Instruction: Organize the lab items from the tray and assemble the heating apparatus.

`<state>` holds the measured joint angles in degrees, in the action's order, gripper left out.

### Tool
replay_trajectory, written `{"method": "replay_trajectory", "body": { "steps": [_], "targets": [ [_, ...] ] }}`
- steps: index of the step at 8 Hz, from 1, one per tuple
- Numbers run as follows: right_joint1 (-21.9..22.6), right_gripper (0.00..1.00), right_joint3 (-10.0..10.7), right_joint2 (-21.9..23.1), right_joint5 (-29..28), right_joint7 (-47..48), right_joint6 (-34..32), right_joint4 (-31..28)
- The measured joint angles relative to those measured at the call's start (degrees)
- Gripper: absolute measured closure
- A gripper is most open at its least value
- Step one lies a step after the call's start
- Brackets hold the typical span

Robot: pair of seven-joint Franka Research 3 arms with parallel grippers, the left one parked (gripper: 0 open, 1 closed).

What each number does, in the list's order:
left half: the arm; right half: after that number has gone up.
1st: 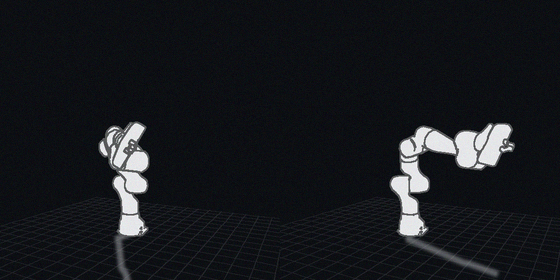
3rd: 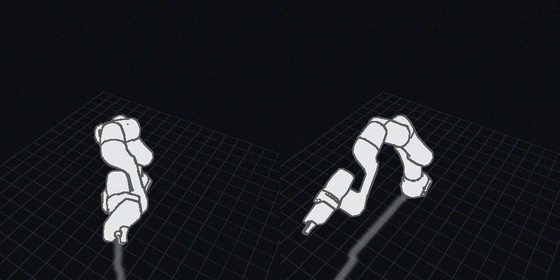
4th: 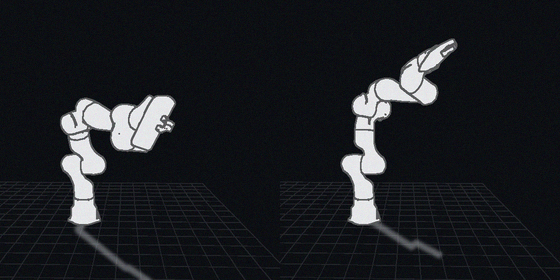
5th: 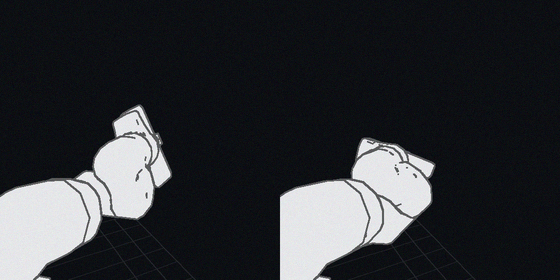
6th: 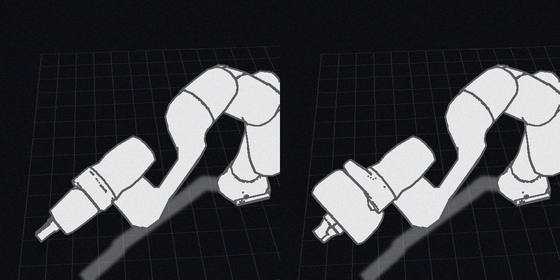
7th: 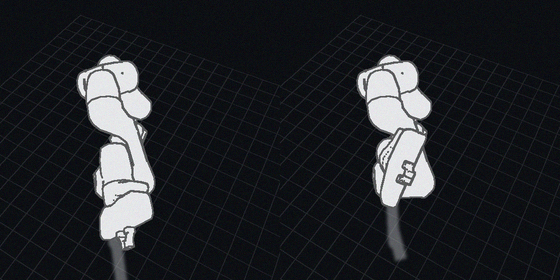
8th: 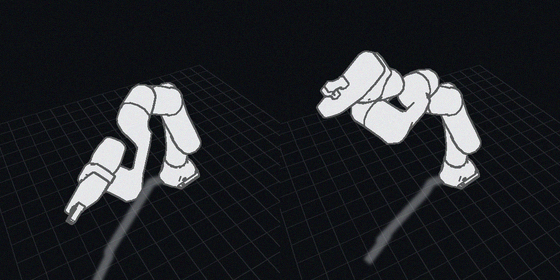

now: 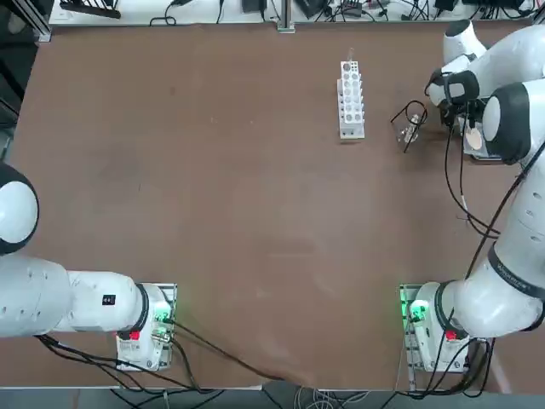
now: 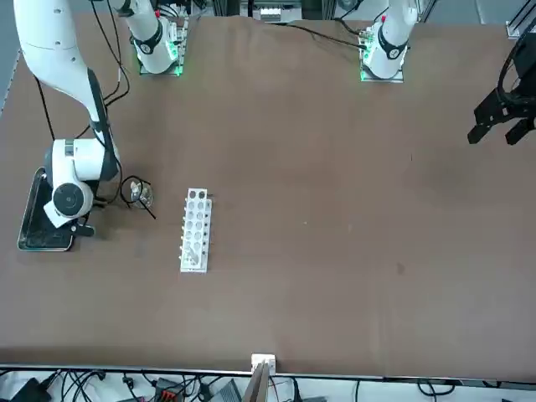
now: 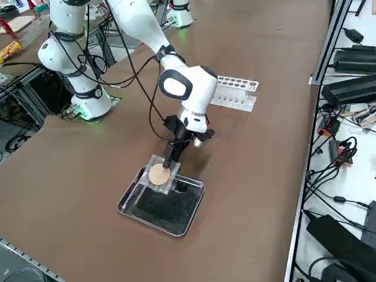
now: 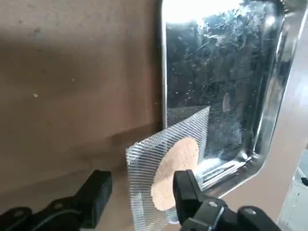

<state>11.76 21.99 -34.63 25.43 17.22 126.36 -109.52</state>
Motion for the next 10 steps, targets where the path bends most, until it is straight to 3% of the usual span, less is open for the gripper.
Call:
{"method": "replay_trajectory", "body": {
  "steps": [4, 9, 10],
  "targets": [
    [-0.6, 0.41, -1.2, 0.0, 0.2, 0.1, 0.0, 0.0],
    [-0.9, 0.78, -1.8, 0.0, 0.4, 0.1, 0.0, 0.0],
    [-0.9, 0.79, -1.9, 0.1, 0.5, 0.1, 0.0, 0.0]
  ]
}}
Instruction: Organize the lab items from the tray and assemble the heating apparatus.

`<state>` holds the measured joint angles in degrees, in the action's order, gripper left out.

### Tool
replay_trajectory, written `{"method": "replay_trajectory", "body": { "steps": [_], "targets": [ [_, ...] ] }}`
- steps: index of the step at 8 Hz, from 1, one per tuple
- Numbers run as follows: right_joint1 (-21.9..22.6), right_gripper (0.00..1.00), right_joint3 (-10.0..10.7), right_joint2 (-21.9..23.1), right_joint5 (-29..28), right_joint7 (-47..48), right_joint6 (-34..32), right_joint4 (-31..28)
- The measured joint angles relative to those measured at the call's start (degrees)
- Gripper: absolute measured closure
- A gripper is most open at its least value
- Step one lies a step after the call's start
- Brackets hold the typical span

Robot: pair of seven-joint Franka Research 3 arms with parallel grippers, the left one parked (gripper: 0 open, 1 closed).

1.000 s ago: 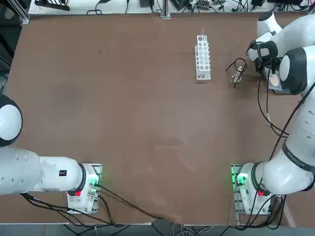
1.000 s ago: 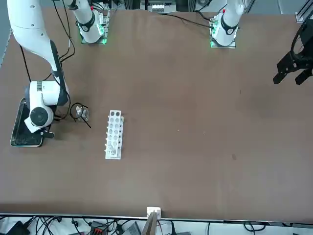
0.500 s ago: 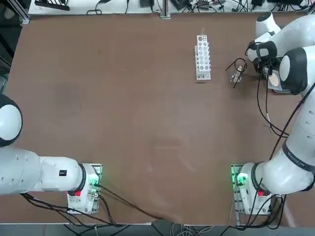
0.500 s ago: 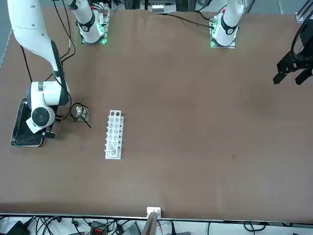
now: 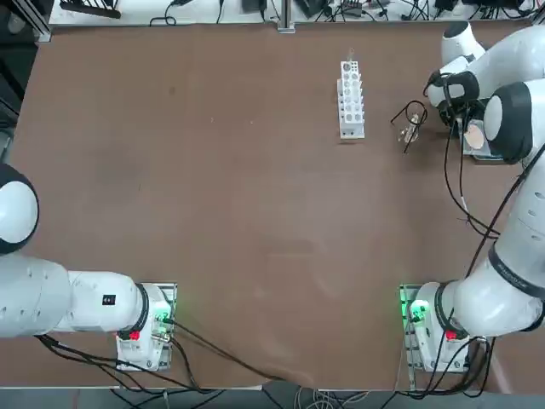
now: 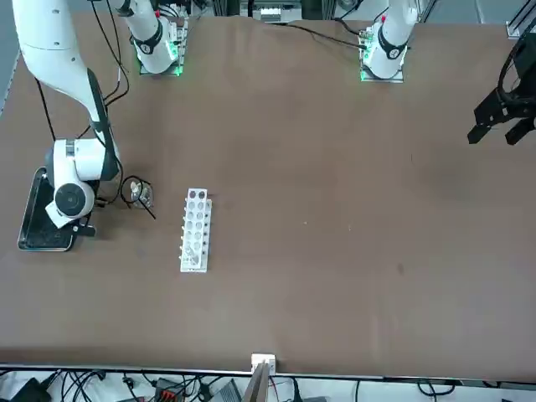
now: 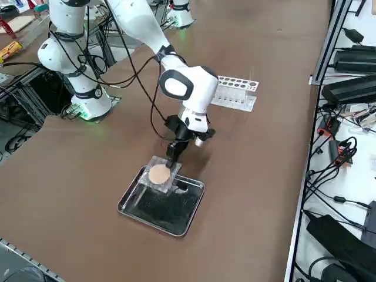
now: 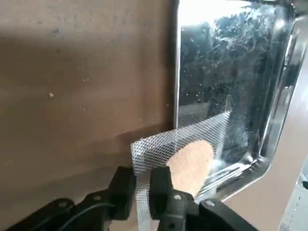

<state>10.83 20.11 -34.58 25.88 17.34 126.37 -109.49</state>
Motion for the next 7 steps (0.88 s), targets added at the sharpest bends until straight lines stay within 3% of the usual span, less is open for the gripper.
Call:
{"method": "replay_trajectory", "body": {
  "steps": [2, 7],
  "targets": [
    [0.0, 0.81, 0.0, 0.2, 0.0, 0.0, 0.0, 0.0],
    [0.0, 0.96, -0.1, 2.6, 0.0, 0.0, -0.5, 0.1]
  ]
}}
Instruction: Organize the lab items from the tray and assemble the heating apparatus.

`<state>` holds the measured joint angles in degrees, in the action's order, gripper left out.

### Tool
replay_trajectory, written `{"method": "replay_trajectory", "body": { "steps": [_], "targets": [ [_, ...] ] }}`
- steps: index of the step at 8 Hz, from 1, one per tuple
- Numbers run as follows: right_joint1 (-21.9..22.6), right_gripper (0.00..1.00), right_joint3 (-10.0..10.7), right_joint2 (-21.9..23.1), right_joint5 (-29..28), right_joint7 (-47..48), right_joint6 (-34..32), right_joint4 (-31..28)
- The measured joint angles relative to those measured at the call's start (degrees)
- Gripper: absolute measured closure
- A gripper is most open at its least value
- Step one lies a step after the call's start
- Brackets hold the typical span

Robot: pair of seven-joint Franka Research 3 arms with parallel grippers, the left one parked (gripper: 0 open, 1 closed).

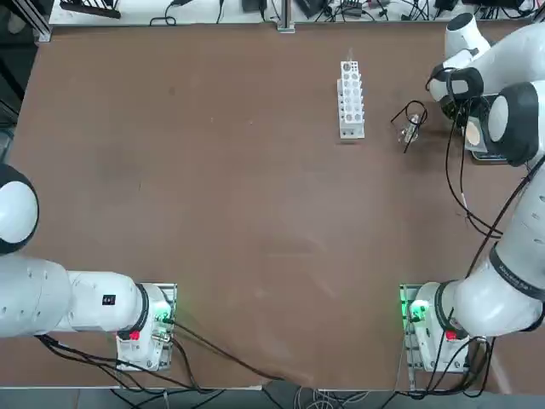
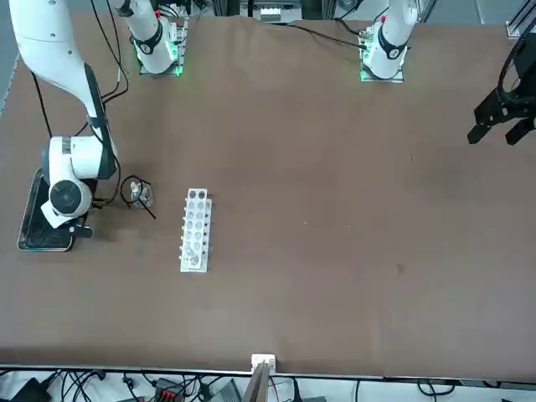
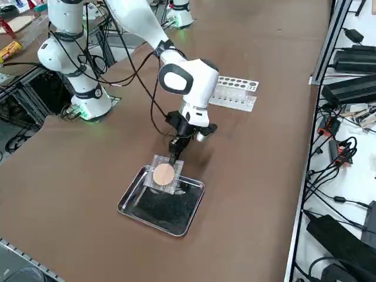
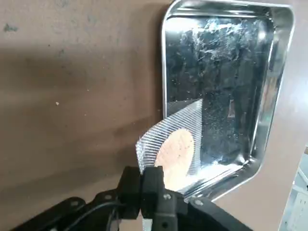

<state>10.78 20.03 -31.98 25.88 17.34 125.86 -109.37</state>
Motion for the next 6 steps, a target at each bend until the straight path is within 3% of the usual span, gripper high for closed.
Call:
{"method": "replay_trajectory", "body": {
  "steps": [6],
  "targets": [
    [0.0, 0.98, 0.0, 1.8, 0.7, 0.0, -4.4, 1.7]
  ]
}}
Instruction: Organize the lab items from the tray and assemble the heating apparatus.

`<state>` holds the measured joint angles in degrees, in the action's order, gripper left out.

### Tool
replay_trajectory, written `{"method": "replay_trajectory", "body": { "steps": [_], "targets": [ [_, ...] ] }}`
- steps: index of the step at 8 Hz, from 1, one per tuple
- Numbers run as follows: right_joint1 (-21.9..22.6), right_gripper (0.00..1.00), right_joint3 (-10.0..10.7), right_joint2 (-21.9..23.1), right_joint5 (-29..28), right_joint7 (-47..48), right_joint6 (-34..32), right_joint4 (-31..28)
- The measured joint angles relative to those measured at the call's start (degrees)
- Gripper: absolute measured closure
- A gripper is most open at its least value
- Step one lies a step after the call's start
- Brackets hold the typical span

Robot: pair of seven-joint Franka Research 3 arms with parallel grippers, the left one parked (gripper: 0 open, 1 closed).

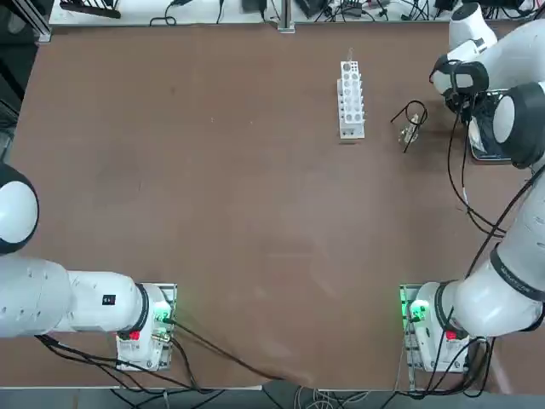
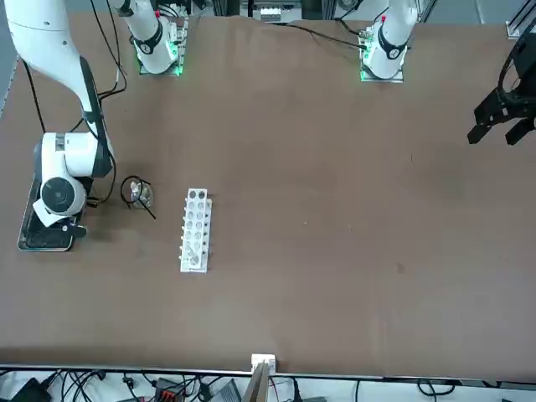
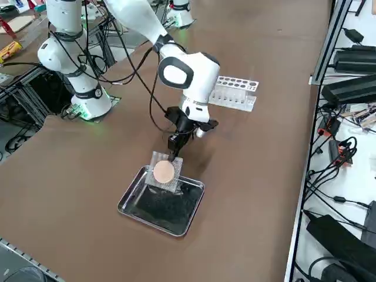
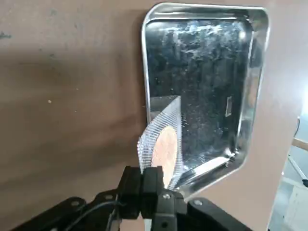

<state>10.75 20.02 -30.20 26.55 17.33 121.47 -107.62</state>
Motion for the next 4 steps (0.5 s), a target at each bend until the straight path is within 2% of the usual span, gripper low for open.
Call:
{"method": "replay_trajectory", "body": {
  "steps": [4],
  "targets": [
    [1.4, 0.98, -0.5, 1.7, 7.5, -0.2, -10.0, 6.7]
  ]
}}
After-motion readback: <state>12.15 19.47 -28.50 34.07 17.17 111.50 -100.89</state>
